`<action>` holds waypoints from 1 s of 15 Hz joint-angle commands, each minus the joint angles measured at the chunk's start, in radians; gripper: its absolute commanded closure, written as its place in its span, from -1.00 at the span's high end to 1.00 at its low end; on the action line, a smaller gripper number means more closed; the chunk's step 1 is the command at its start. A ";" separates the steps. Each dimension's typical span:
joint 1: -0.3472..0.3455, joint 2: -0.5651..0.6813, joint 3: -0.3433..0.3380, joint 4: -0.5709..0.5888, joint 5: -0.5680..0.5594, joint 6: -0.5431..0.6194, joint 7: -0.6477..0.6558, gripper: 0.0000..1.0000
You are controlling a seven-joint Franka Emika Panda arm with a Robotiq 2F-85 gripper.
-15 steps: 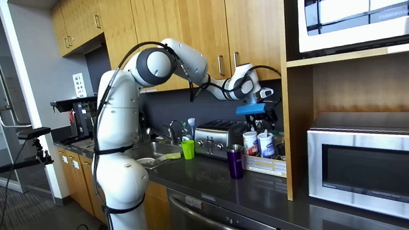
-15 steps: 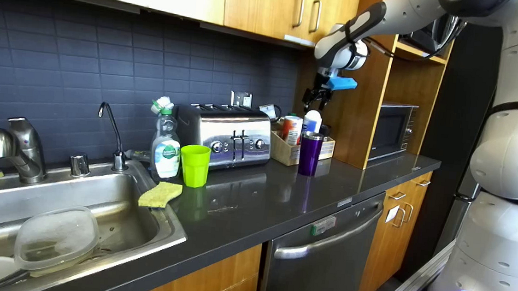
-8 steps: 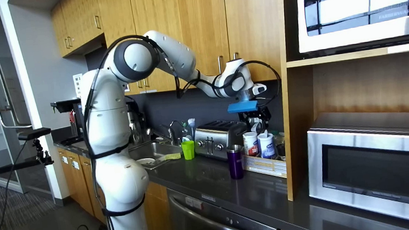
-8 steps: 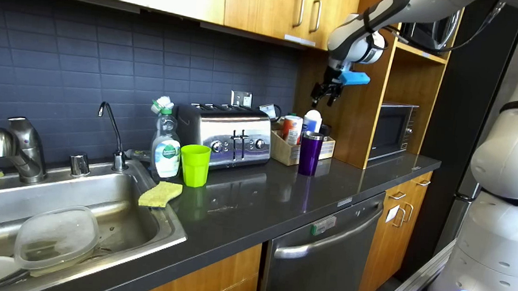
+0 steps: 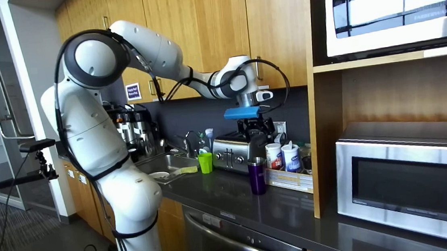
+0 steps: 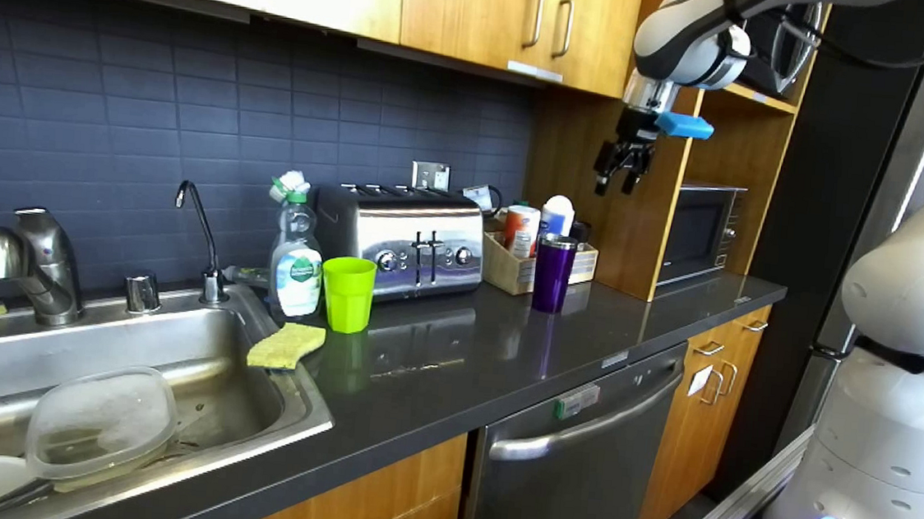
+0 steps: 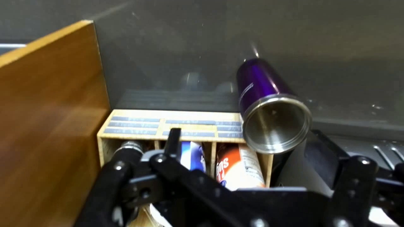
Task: Pick up the blue container from the table and place it next to the red container in the box
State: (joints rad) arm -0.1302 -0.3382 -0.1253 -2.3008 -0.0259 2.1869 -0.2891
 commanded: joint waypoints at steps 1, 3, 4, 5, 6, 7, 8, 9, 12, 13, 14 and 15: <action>0.006 -0.155 -0.002 -0.101 -0.041 -0.114 0.017 1.00; 0.010 -0.208 -0.001 -0.131 -0.048 -0.192 0.016 1.00; 0.013 -0.233 0.000 -0.151 -0.053 -0.223 0.014 1.00; 0.015 -0.257 -0.001 -0.168 -0.054 -0.252 0.011 1.00; 0.017 -0.279 -0.002 -0.188 -0.056 -0.272 0.012 1.00; 0.017 -0.302 -0.004 -0.205 -0.059 -0.294 0.012 1.00; 0.016 -0.327 -0.007 -0.223 -0.063 -0.318 0.007 1.00; 0.015 -0.348 -0.009 -0.241 -0.070 -0.333 0.004 1.00; 0.025 -0.317 -0.019 -0.223 -0.070 -0.335 0.010 1.00; 0.025 -0.333 -0.021 -0.235 -0.073 -0.340 0.011 1.00; 0.025 -0.344 -0.022 -0.241 -0.075 -0.342 0.011 1.00; 0.025 -0.350 -0.023 -0.245 -0.075 -0.342 0.011 1.00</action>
State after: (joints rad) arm -0.1235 -0.6869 -0.1335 -2.5480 -0.0915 1.8477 -0.2878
